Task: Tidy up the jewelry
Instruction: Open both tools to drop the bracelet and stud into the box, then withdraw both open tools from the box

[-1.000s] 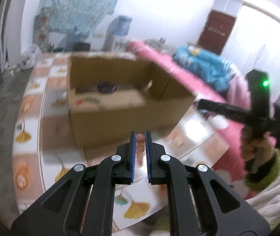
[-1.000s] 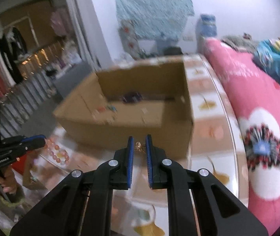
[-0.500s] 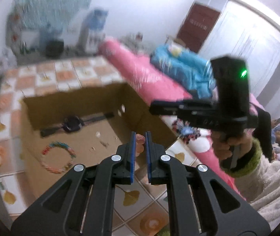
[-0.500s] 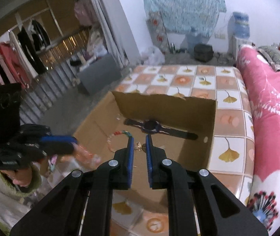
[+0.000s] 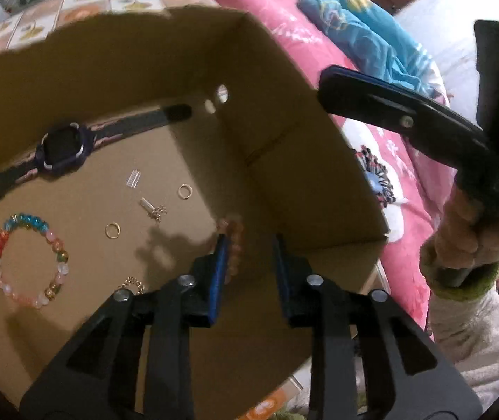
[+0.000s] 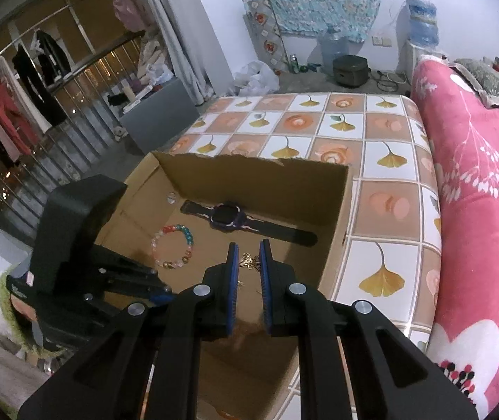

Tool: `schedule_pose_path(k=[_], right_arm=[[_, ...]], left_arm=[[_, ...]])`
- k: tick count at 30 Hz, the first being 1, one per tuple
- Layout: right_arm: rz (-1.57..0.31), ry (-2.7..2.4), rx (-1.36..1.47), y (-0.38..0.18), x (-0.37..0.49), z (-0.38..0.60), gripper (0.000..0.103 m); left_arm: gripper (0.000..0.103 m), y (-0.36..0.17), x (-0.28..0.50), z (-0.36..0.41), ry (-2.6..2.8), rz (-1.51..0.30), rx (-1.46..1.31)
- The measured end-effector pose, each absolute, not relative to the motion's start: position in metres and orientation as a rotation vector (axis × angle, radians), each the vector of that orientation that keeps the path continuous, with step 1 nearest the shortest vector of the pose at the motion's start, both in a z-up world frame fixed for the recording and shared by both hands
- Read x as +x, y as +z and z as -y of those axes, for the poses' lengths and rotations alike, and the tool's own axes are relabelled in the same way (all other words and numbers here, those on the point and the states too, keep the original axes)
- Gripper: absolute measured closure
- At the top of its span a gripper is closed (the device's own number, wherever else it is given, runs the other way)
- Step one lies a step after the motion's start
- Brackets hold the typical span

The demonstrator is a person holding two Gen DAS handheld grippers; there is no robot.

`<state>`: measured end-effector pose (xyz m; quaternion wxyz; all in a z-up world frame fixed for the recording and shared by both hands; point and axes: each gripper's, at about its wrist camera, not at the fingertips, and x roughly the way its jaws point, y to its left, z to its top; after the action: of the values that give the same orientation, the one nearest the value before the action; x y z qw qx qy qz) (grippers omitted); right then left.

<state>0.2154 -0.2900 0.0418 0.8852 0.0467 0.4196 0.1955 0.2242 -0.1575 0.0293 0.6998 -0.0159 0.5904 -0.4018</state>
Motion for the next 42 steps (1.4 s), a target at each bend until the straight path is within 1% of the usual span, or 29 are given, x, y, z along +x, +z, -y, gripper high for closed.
schedule_pose_path(k=[2, 3, 5, 8, 10, 13, 15, 18, 19, 23, 30, 32, 34, 36, 37, 38, 39, 40, 42], right_arm=[[-0.88, 0.409, 0.088, 0.041, 0.217, 0.289, 0.091], [-0.887, 0.412, 0.08, 0.041, 0.219, 0.287, 0.091], [-0.903, 0.427, 0.072, 0.041, 0.223, 0.283, 0.091], [-0.967, 0.454, 0.05, 0.035, 0.24, 0.273, 0.091], [-1.021, 0.461, 0.025, 0.029, 0.252, 0.265, 0.091], [-1.086, 0.447, -0.055, 0.019, 0.267, 0.249, 0.091], [-1.134, 0.419, -0.124, 0.011, 0.277, 0.238, 0.091], [-1.192, 0.384, -0.193, -0.001, 0.287, 0.228, 0.091], [-1.203, 0.372, -0.212, -0.004, 0.289, 0.226, 0.09], [-1.219, 0.349, -0.223, -0.007, 0.295, 0.223, 0.09], [-1.163, 0.327, -0.184, 0.011, 0.287, 0.23, 0.09], [-1.131, 0.335, -0.152, 0.023, 0.279, 0.234, 0.089], [-1.085, 0.339, -0.108, 0.04, 0.267, 0.24, 0.085], [-1.029, 0.343, -0.07, 0.057, 0.251, 0.247, 0.077], [-0.992, 0.35, -0.046, 0.067, 0.239, 0.25, 0.074], [-0.955, 0.358, -0.022, 0.077, 0.227, 0.253, 0.068], [-0.919, 0.364, 0.001, 0.086, 0.214, 0.256, 0.06], [-0.886, 0.369, 0.021, 0.094, 0.202, 0.257, 0.055], [-0.813, 0.367, 0.047, 0.109, 0.175, 0.261, 0.04]], left_arm=[[0.07, 0.037, 0.223, 0.15, -0.902, -1.278, -0.055], [0.065, 0.042, 0.222, 0.145, -0.899, -1.253, -0.063], [0.061, 0.057, 0.219, 0.132, -0.885, -1.189, -0.077], [0.054, 0.075, 0.211, 0.111, -0.847, -1.115, -0.088], [0.042, 0.084, 0.202, 0.094, -0.814, -1.058, -0.086], [0.033, 0.1, 0.191, 0.077, -0.758, -0.993, -0.069], [0.028, 0.105, 0.18, 0.064, -0.717, -0.952, -0.058], [0.025, 0.109, 0.169, 0.047, -0.676, -0.912, -0.056], [0.023, 0.11, 0.166, 0.044, -0.665, -0.904, -0.055], [0.021, 0.111, 0.156, 0.031, -0.623, -0.869, -0.043], [0.018, 0.12, 0.142, 0.019, -0.577, -0.81, -0.031], [0.016, 0.123, 0.14, 0.018, -0.564, -0.788, -0.026], [0.013, 0.127, 0.134, 0.019, -0.545, -0.762, -0.017], [0.012, 0.132, 0.126, 0.019, -0.516, -0.73, -0.005], [0.011, 0.134, 0.124, 0.019, -0.503, -0.717, 0.001], [0.011, 0.136, 0.12, 0.02, -0.487, -0.697, 0.008], [0.009, 0.139, 0.117, 0.02, -0.469, -0.679, 0.013], [0.008, 0.143, 0.112, 0.02, -0.438, -0.658, 0.021], [0.008, 0.147, 0.106, 0.019, -0.39, -0.633, 0.03]])
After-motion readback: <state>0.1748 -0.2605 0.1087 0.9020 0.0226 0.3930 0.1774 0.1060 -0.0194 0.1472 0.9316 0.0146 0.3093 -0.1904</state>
